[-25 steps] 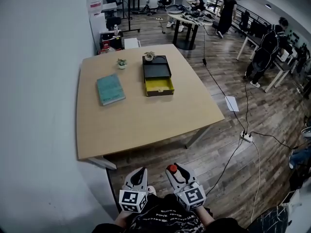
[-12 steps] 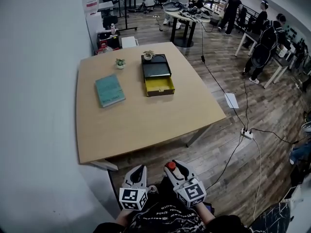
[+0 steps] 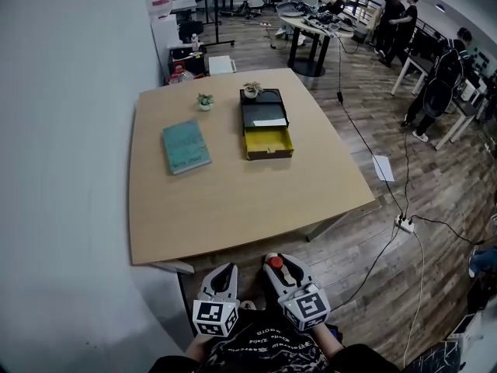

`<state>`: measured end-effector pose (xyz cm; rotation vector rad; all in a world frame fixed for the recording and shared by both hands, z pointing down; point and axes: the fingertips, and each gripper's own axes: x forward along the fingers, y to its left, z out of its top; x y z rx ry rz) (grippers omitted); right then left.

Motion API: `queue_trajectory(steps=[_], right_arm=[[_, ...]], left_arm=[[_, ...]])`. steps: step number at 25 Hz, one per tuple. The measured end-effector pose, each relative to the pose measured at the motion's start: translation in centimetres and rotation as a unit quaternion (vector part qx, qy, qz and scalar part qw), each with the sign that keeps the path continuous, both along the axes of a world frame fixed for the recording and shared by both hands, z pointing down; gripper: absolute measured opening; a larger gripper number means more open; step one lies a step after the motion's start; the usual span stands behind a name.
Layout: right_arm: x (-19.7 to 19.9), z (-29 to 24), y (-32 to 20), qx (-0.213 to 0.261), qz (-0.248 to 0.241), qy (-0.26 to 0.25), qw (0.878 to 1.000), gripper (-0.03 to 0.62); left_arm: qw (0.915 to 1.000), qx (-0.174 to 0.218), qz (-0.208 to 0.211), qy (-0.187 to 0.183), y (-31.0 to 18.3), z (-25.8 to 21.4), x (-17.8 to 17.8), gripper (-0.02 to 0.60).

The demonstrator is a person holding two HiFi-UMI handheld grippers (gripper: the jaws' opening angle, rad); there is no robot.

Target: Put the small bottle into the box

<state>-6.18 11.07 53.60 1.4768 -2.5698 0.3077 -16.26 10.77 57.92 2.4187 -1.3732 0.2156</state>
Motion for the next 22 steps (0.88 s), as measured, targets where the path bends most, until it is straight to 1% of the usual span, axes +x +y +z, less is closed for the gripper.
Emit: queue_trajectory(steps=[8, 15, 20, 22], right_arm=[[2.9, 0.0, -6.6, 0.002, -0.006, 0.000, 1.000, 0.156], [6.2, 0.2, -14.8, 0.004, -0.024, -0.001, 1.000, 0.156], [9.4, 0.1, -20.2, 0.000, -0.040, 0.003, 0.999, 0.156], [10.4, 0.1, -22.3, 0.000, -0.043, -0.005, 0.999, 0.156]], left_arm=[[0.9999, -0.004, -0.007, 0.012, -5.7, 0.0, 2.1, 0.003], [0.9991, -0.005, -0.041, 0.006, -13.4, -0.1, 4.4, 0.005], [0.9983, -0.001, -0.058, 0.005, -18.3, -0.6, 7.2, 0.003], [0.9978, -0.003, -0.066, 0.001, -20.1, -0.6, 8.2, 0.003]])
